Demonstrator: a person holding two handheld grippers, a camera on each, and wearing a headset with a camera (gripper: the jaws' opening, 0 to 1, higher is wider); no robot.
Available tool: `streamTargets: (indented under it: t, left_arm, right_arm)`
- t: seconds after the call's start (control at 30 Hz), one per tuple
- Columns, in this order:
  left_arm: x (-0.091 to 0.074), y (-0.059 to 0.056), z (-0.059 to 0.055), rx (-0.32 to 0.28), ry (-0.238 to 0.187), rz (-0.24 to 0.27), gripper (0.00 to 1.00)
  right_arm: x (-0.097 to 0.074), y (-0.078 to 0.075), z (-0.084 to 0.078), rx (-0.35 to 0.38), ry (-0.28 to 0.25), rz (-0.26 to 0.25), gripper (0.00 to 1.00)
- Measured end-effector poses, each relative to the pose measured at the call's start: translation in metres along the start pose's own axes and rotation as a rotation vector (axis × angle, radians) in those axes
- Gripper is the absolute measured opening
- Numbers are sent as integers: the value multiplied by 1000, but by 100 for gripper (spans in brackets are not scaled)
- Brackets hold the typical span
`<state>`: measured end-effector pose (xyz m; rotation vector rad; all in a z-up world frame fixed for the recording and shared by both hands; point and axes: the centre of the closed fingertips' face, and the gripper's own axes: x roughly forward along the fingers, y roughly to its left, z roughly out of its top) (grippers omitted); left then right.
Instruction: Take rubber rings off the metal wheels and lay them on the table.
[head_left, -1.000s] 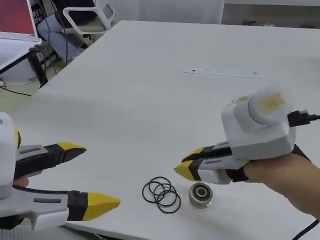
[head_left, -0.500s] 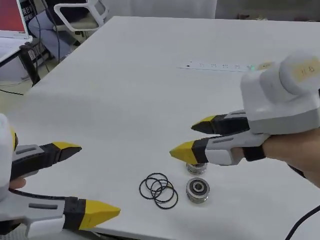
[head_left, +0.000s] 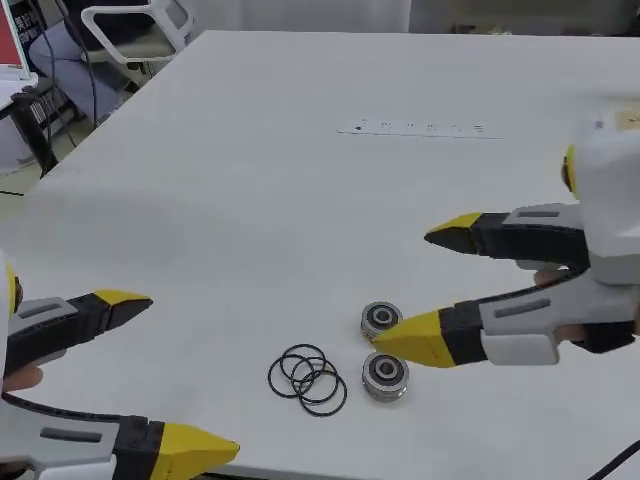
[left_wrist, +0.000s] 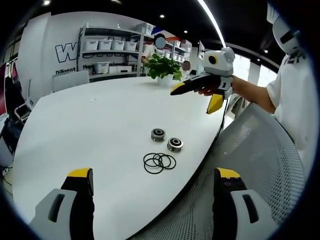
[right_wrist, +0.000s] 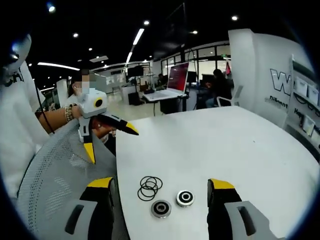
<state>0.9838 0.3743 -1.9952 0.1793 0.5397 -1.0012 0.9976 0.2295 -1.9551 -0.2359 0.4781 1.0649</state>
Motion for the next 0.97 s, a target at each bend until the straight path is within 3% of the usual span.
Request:
streamTargets:
  t: [0.3,0.53,0.97]
  left_arm:
    - [0,-3,3,-17,-18,-15,99]
    - [0,-2,1,-19,-12,-12,99]
    - [0,0,0,-21,-4,-14,99]
  right_arm:
    - [-20,3,-41,-37,58,-43,79]
    - [-29,3,-69,61,60,-76,82]
    - [-39,3,-107,231,51,-157,89]
